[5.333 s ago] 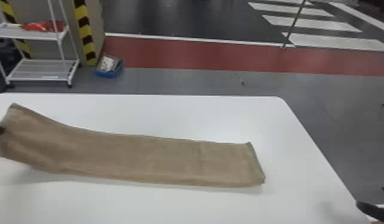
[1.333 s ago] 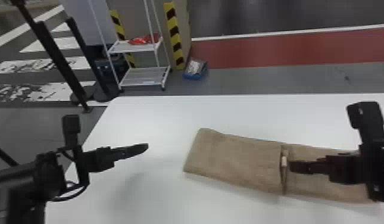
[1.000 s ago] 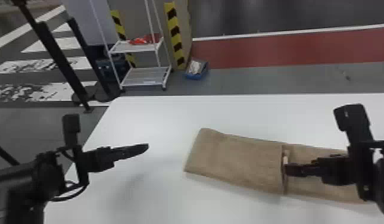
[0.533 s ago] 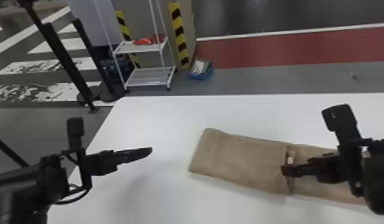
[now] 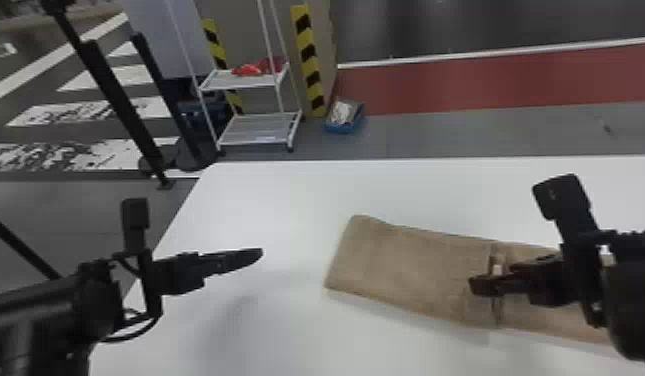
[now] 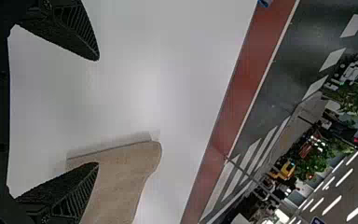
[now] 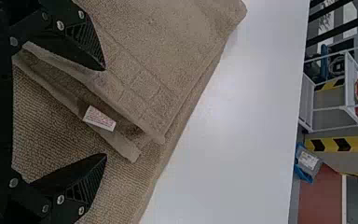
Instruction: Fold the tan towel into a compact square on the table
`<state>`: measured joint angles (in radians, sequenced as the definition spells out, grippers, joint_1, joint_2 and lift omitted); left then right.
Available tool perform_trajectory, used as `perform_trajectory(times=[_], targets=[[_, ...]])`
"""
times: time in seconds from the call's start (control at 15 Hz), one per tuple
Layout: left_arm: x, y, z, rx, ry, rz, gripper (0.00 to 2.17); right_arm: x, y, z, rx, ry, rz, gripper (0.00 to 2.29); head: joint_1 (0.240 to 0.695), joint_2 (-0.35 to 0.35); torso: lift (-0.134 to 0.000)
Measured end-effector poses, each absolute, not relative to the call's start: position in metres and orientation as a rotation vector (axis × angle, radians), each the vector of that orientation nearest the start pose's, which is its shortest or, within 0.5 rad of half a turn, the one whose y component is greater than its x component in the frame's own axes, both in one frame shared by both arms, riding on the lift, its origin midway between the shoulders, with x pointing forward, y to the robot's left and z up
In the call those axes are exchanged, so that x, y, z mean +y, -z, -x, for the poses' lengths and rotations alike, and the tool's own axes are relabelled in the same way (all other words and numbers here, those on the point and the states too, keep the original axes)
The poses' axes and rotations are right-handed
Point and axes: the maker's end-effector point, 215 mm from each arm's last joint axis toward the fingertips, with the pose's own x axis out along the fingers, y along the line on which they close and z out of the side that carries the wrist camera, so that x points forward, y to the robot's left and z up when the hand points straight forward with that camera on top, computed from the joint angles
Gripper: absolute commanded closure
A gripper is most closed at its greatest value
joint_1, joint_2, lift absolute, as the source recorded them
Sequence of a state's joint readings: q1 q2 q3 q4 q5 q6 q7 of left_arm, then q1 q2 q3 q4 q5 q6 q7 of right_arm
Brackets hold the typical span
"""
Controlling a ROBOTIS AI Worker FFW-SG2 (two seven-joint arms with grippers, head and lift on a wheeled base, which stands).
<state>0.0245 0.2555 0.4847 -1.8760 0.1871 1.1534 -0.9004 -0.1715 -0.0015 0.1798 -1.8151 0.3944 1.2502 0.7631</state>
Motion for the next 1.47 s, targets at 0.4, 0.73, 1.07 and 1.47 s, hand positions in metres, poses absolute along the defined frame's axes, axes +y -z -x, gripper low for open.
perform_trajectory(times=[0.4,0.73,1.07,1.47], targets=[[0.351,0.389,-0.466,0.644,0.428,0.419,0.09,-0.096,0.442,-0.503,0.878,-0.582,0.06,0.29,0.695,0.285,-0.125],[0.351,0.39,-0.466,0.646,0.429,0.418,0.09,-0.091,0.441,-0.5,0.882,-0.597,0.058,0.35,0.695,0.289,-0.125],[0.358,0.39,-0.465,0.648,0.418,0.414,0.09,-0.092,0.437,-0.484,0.911,-0.584,0.025,0.3,0.695,0.302,-0.125],[0.358,0.391,-0.466,0.648,0.417,0.413,0.09,-0.093,0.439,-0.483,0.921,-0.578,0.031,0.45,0.695,0.303,-0.125]])
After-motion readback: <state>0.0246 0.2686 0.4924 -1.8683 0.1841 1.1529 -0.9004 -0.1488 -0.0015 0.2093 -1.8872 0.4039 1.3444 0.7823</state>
